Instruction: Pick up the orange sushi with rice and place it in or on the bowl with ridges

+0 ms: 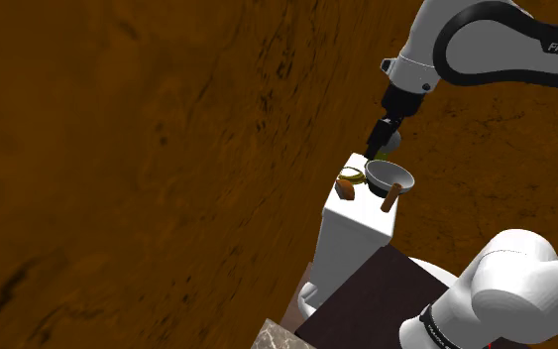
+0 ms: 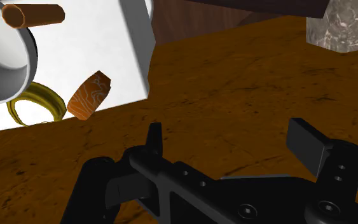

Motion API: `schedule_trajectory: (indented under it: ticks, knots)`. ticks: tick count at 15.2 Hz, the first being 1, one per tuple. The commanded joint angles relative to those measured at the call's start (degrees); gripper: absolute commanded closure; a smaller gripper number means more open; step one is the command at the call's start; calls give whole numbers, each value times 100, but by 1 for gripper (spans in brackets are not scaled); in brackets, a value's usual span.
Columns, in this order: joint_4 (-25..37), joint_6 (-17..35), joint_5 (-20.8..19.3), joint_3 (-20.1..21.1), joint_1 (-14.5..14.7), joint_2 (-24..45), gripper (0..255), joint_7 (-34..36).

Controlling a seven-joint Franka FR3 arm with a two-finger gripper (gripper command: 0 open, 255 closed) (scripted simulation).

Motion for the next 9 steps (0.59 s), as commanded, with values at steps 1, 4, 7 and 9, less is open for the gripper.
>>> schedule_trajectory:
  ticks: [1,4,7,9]
  knots:
    - [0,0,0,0,0,0,0,0]
    - [-173,501,-51,-149,-161,363,0,106]
    - [-293,998,-92,-302,-315,774,0,208]
    - [-345,1326,-110,-405,-414,1074,0,271]
